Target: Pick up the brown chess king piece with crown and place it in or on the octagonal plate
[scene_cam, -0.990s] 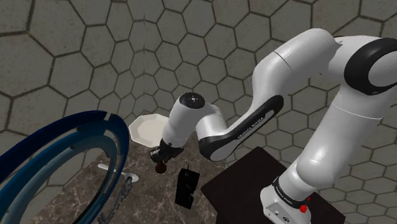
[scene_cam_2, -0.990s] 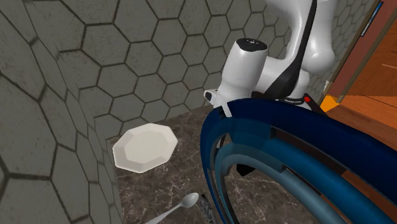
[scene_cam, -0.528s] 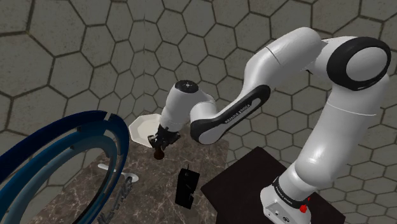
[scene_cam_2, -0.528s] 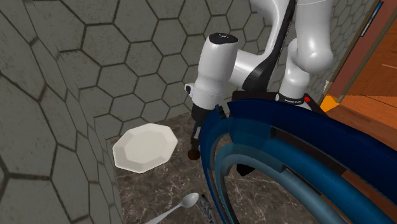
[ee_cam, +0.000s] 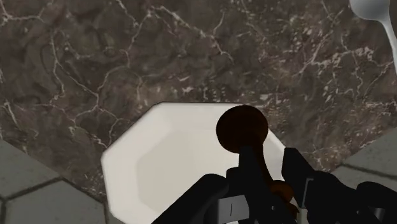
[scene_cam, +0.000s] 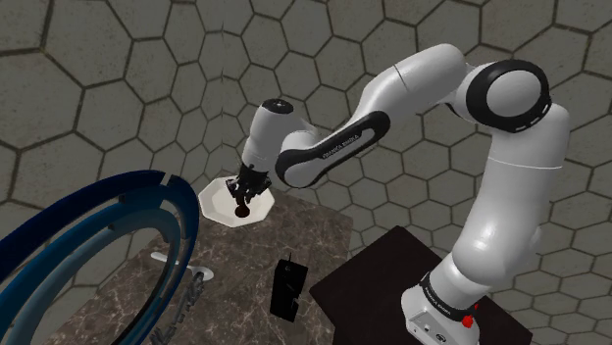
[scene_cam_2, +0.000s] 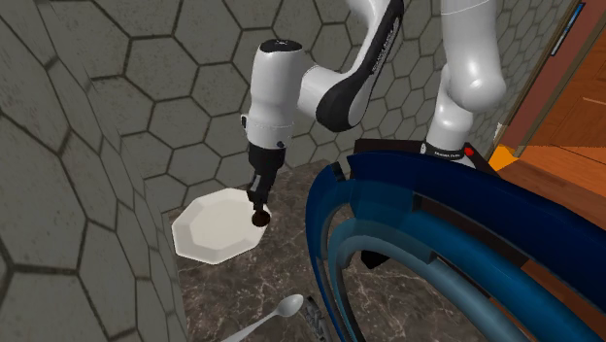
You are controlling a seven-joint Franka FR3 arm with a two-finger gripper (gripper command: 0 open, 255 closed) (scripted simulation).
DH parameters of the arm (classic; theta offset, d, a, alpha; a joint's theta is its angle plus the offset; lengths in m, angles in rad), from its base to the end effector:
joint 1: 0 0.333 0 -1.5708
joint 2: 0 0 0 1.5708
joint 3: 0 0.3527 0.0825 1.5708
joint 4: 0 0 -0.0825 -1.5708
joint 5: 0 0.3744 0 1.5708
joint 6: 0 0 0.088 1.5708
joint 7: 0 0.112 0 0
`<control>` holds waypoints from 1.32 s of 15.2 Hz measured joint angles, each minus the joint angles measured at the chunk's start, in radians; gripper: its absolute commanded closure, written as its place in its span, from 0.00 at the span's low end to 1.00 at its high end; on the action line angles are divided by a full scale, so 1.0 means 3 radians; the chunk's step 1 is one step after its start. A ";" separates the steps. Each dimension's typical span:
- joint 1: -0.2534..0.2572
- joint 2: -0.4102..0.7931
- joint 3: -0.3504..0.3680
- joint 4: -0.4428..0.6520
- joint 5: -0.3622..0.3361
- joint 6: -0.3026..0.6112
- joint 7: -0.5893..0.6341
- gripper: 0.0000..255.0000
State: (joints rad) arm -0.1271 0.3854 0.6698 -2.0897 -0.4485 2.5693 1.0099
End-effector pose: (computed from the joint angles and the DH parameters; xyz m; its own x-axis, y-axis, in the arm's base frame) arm 0.5256 0.2989 0.3298 0.9695 -0.1781 0.1682 -0.1580 -0.9793 -0.1263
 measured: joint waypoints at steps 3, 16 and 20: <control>-0.0084 0.0151 -0.0042 0.0269 0.0016 -0.0131 -0.0215 1.00; -0.0022 0.0975 -0.0315 0.1381 -0.0131 -0.0469 -0.0653 1.00; 0.0019 0.1087 -0.0382 0.1383 -0.0200 -0.0362 -0.0616 1.00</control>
State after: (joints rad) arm -0.1213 0.7114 0.5554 -1.6748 -0.5086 2.4608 0.8250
